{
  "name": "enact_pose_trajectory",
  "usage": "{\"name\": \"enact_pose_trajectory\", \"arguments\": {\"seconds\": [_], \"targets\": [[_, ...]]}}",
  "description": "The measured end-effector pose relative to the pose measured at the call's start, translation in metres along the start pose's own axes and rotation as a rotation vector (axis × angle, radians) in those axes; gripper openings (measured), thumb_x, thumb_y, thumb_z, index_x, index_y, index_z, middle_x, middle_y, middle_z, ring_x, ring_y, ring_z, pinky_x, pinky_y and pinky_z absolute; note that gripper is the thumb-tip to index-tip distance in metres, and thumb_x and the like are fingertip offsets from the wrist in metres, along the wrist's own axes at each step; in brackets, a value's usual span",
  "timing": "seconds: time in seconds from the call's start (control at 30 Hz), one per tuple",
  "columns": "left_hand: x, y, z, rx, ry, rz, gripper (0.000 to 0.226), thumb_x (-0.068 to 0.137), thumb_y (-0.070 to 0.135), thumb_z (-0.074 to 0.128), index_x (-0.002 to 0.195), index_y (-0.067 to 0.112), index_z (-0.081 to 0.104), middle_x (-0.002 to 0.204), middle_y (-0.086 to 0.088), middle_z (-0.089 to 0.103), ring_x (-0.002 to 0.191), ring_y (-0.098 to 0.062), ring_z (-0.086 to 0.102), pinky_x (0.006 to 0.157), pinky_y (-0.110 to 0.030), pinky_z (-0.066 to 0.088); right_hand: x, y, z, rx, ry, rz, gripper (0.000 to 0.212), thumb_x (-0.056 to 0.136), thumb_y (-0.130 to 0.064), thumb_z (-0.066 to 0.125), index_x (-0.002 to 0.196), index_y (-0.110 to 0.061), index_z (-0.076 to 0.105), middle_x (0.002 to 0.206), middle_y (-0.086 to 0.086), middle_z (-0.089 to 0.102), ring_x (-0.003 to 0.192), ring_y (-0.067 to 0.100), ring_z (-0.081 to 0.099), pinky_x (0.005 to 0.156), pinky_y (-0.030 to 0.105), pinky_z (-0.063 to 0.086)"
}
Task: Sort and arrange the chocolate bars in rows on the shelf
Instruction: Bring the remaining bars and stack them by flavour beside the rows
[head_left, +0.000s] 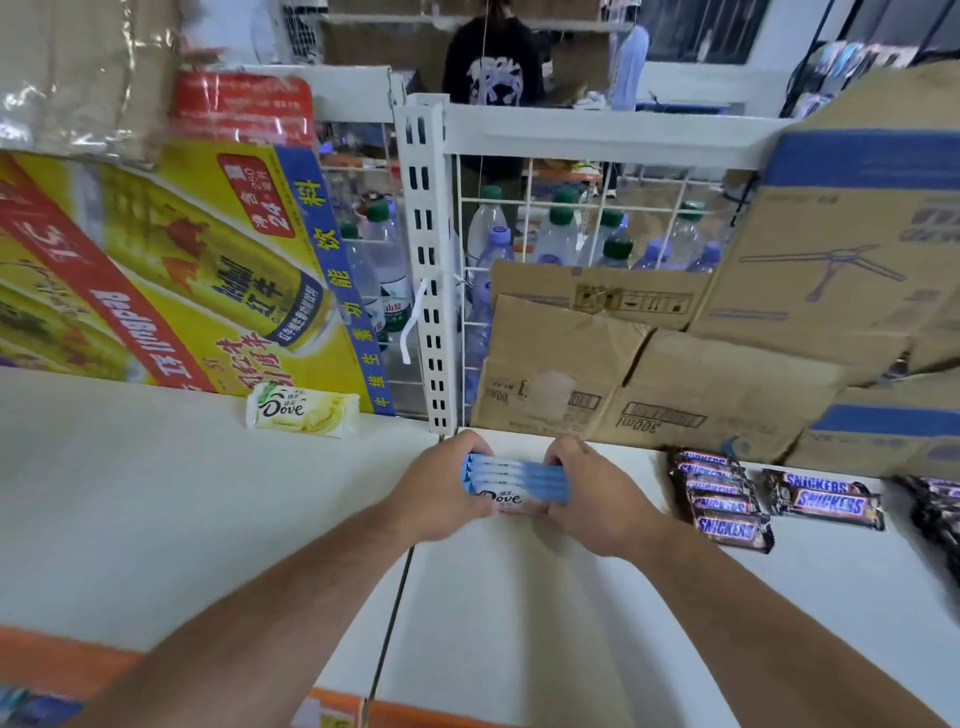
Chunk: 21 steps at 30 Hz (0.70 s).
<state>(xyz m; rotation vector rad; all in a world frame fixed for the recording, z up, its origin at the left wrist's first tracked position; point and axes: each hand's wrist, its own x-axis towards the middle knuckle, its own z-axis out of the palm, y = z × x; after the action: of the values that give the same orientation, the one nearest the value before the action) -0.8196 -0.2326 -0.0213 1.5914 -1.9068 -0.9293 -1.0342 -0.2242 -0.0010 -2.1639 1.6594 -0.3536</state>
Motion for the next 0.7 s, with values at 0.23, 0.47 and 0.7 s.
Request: {"name": "enact_pose_trajectory", "arguments": {"seconds": [0.23, 0.47, 0.7], "targets": [[-0.009, -0.011, 0.001, -0.034, 0.016, 0.04, 0.059, 0.072, 0.029, 0.079, 0.125, 0.034, 0.054, 0.108, 0.014, 0.066, 0.092, 0.003, 0.064, 0.086, -0.02, 0.051, -0.014, 0.009, 0.006, 0.077, 0.01, 0.093, 0.069, 0.079, -0.039, 0.065, 0.141, -0.028, 0.038, 0.13, -0.009, 0.047, 0.116, 0.011, 0.048, 0.099, 0.027, 0.04], [-0.009, -0.019, 0.009, -0.016, 0.083, 0.074, 0.048, 0.079, 0.031, 0.073, 0.125, 0.036, 0.057, 0.109, 0.01, 0.066, 0.094, -0.006, 0.063, 0.091, -0.029, 0.051, -0.021, 0.012, 0.013, 0.174, 0.132, 0.154, 0.053, 0.086, -0.034, 0.066, 0.135, -0.022, 0.051, 0.129, -0.002, 0.059, 0.115, 0.015, 0.054, 0.096, 0.023, 0.04], [0.024, -0.012, 0.008, -0.007, 0.175, 0.034, 0.05, 0.082, 0.024, 0.071, 0.129, 0.028, 0.054, 0.115, 0.004, 0.06, 0.103, -0.012, 0.057, 0.094, -0.027, 0.045, 0.008, 0.009, 0.008, 0.339, 0.192, 0.258, 0.048, 0.082, -0.032, 0.073, 0.126, -0.025, 0.056, 0.105, -0.007, 0.064, 0.094, 0.01, 0.057, 0.078, 0.02, 0.041]]}}
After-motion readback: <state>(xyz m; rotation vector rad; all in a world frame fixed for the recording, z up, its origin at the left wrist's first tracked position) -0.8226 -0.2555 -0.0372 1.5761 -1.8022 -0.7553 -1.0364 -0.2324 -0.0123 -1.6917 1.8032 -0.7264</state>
